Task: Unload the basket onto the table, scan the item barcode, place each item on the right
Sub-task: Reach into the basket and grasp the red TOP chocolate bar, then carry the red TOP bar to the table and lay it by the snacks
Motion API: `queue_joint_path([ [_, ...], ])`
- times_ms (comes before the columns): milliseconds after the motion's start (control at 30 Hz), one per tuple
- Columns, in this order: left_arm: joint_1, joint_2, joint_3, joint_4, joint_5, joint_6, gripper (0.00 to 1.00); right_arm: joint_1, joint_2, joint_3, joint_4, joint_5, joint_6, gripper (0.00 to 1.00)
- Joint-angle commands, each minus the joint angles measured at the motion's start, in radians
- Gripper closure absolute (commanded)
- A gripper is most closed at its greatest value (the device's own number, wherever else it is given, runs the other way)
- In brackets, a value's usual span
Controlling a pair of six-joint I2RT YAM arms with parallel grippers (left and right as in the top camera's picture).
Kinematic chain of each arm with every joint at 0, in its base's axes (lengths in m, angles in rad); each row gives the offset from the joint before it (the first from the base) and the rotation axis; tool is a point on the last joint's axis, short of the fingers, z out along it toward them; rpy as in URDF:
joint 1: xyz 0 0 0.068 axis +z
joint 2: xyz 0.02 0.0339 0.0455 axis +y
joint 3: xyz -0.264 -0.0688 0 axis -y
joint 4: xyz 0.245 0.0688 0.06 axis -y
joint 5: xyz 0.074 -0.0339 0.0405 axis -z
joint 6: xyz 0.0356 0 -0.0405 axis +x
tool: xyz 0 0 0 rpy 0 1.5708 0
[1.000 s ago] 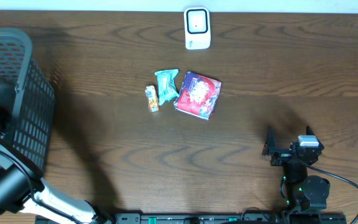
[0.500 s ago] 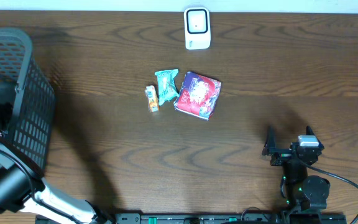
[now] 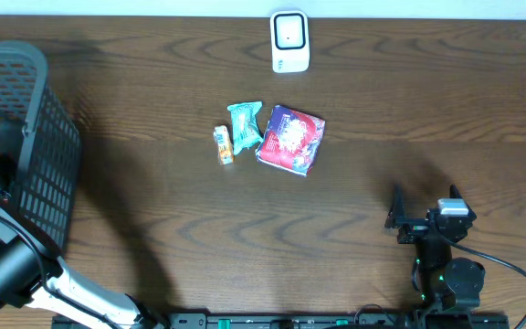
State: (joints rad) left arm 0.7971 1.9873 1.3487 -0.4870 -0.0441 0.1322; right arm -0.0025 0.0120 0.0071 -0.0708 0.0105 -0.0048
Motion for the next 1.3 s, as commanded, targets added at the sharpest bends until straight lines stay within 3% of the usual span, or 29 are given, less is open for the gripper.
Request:
queue_joint_path([
  [0, 0.002, -0.013, -0.028, -0.056, 0.109, 0.002, 0.93, -0.006, -0.005, -0.002, -0.004, -0.005, 0.011, 0.01],
  [200, 0.002, -0.247, -0.017, -0.003, 0.414, 0.000, 0.93, -0.006, -0.005, -0.002, -0.004, -0.005, 0.011, 0.01],
  [300, 0.002, -0.383, -0.017, 0.098, 0.528, -0.100, 0.93, -0.006, -0.005, -0.002, -0.004, -0.005, 0.011, 0.01],
  [500, 0.002, -0.615, -0.017, 0.273, 0.577, -0.370, 0.93, -0.006, -0.005, -0.002, -0.004, -0.005, 0.011, 0.01],
  [633, 0.002, -0.683, -0.017, 0.265, 0.535, -0.388, 0.92, -0.006, -0.005, -0.002, -0.004, -0.005, 0.011, 0.01],
  [667, 0.002, -0.681, -0.017, 0.235, 0.517, -0.388, 0.88, -0.006, -0.005, -0.002, -0.004, -0.005, 0.011, 0.01],
  [733, 0.002, -0.656, -0.017, 0.150, 0.469, -0.365, 0.41, -0.006, -0.005, -0.002, -0.005, -0.005, 0.011, 0.01],
  [767, 0.002, -0.636, -0.018, 0.105, 0.446, -0.323, 0.36, -0.006, -0.005, -0.002, -0.004, -0.005, 0.011, 0.01],
  [833, 0.002, -0.578, -0.019, 0.035, 0.415, -0.215, 0.31, -0.006, -0.005, -0.002, -0.004, -0.005, 0.011, 0.01],
  [933, 0.002, -0.472, -0.019, -0.002, 0.409, -0.100, 0.15, -0.006, -0.005, -0.002, -0.004, -0.005, 0.011, 0.01],
  [1267, 0.002, -0.193, -0.019, 0.028, 0.397, 0.148, 0.10, -0.006, -0.005, -0.002, -0.004, -0.005, 0.011, 0.01],
])
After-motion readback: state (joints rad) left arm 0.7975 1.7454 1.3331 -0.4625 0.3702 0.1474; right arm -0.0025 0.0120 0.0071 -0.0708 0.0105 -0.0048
